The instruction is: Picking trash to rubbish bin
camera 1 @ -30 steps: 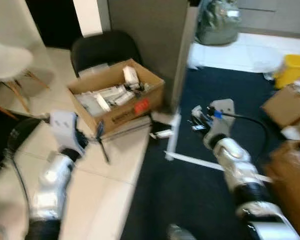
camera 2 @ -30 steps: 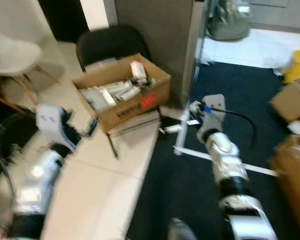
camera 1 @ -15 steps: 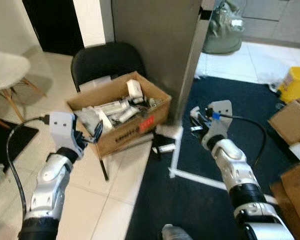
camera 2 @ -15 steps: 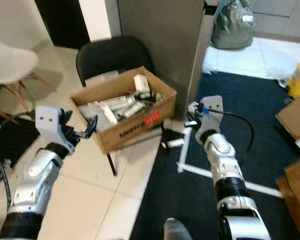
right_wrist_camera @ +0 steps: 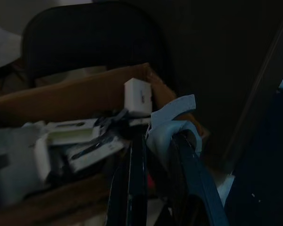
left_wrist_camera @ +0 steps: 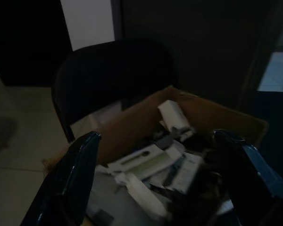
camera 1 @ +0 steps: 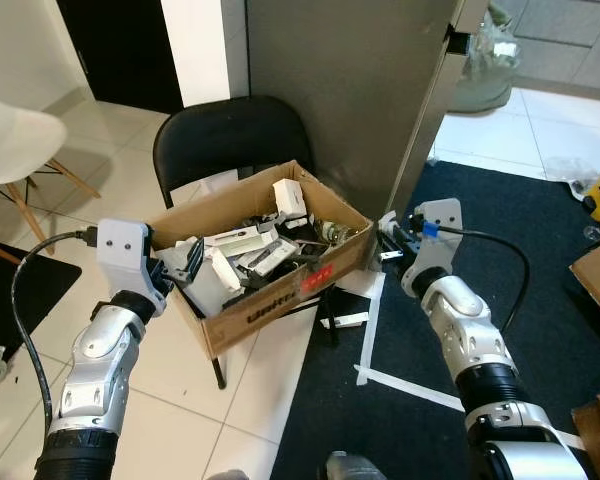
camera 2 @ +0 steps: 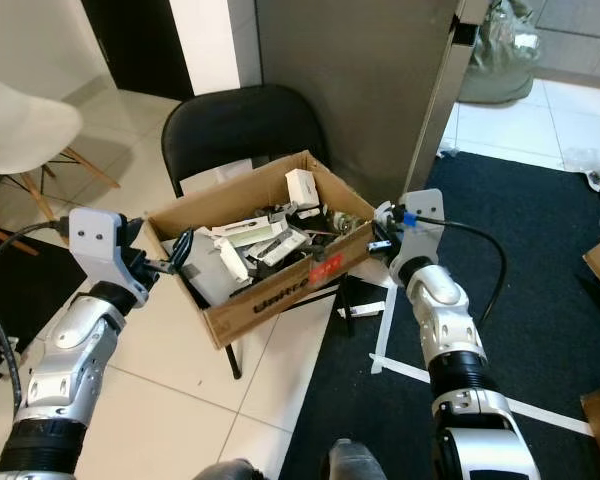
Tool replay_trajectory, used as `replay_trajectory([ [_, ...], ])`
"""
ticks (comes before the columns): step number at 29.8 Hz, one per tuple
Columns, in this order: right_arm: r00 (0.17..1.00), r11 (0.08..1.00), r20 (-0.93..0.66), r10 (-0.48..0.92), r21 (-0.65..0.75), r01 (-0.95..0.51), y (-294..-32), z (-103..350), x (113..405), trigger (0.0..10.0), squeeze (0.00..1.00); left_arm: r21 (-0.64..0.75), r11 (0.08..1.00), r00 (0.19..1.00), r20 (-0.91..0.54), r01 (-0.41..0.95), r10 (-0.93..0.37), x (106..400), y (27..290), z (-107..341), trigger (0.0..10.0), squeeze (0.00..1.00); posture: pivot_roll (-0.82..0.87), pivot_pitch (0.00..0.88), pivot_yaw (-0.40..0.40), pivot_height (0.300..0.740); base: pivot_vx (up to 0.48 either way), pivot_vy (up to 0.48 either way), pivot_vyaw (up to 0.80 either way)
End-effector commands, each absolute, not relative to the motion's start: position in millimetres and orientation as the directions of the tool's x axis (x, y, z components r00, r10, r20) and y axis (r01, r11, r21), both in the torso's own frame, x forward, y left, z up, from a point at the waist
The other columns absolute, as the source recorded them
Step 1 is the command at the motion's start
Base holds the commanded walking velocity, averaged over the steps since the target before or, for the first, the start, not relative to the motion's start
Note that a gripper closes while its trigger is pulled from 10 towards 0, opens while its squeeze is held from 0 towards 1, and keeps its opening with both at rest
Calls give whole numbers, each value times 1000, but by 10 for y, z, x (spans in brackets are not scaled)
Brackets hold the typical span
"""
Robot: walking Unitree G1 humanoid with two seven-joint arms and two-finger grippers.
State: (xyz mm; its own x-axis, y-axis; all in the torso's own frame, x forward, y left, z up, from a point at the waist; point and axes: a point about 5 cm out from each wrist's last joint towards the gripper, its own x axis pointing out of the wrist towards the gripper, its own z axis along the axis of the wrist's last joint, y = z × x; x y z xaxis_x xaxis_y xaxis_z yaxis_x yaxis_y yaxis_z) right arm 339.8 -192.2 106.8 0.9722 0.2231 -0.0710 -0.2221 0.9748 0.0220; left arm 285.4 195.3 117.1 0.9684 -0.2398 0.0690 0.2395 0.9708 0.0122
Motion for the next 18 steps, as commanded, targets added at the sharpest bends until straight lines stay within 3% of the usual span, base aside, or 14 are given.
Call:
replay_trajectory([
  [1,970,974,-79,228,12,-228,-1920,1059,3397,10000,0,22,970,968,64,244,-245,2855,1936,1168,10000,0,-86,0,39,740,0,0,0],
  [3,970,974,-79,228,12,-228,-1920,1061,3399,10000,0,34,970,968,62,243,-244,2856,1934,1170,10000,0,-84,0,39,740,0,0,0],
  [13,967,969,-74,244,-24,-246,-1892,1082,3401,10000,0,46,970,969,53,239,-241,2860,1931,1164,10000,0,-79,0,38,740,0,-444,0],
  [18,923,896,-85,375,-222,-385,-1636,1164,3443,10000,0,54,973,973,54,223,-226,2861,1944,1165,10000,0,-67,0,30,740,0,0,0],
])
